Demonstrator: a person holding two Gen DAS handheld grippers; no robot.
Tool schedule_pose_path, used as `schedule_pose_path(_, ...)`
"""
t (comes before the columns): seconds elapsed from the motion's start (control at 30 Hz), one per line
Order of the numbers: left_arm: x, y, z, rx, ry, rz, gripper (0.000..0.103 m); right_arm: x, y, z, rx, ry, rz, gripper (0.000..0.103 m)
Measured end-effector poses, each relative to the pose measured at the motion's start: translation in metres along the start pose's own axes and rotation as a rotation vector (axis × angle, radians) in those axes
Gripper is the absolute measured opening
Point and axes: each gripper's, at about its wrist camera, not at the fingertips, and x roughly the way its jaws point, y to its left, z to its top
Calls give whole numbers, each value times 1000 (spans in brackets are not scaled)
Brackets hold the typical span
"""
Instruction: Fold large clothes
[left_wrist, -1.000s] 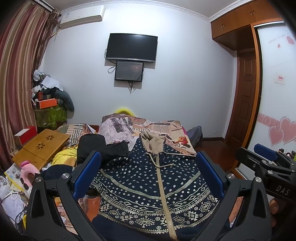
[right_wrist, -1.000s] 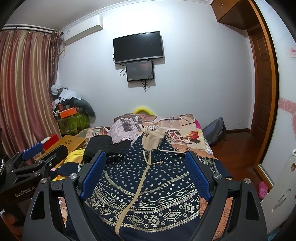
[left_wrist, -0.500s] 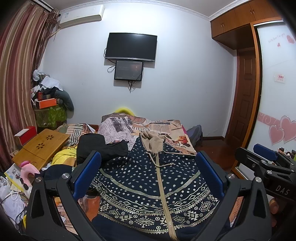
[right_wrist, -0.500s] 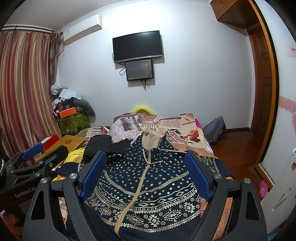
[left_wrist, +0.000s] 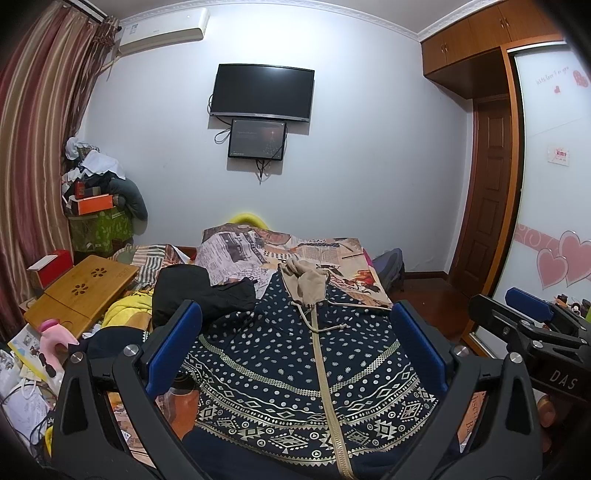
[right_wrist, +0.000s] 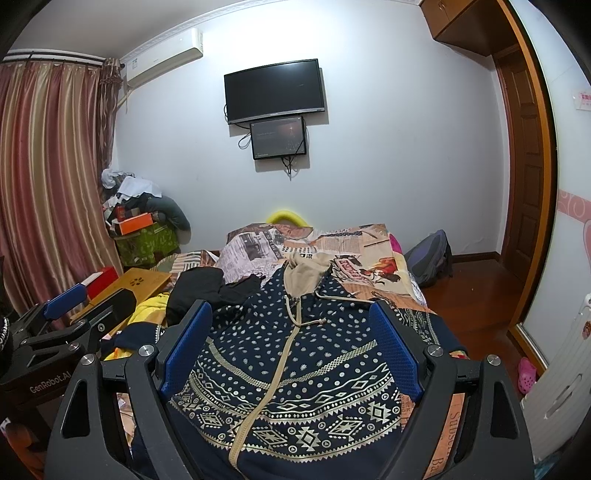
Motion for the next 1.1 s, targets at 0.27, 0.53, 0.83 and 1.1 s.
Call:
schedule_pose_path(0.27, 5, 0, 0, 2, 3, 4, 103, 3, 0, -2, -2, 7, -3, 85)
schedule_pose_path(0.53, 29, 14, 2, -3, 12, 8, 103, 25, 0, 0, -15, 27, -41, 85)
schedule_pose_path(0.83, 74, 60, 11, -39, 28, 97, 103, 67, -3, 10, -31, 61, -97, 85)
schedule_pose_path(1.1, 124, 134, 3, -106, 100, 264, 103, 109, -5, 11, -43, 115, -130, 85)
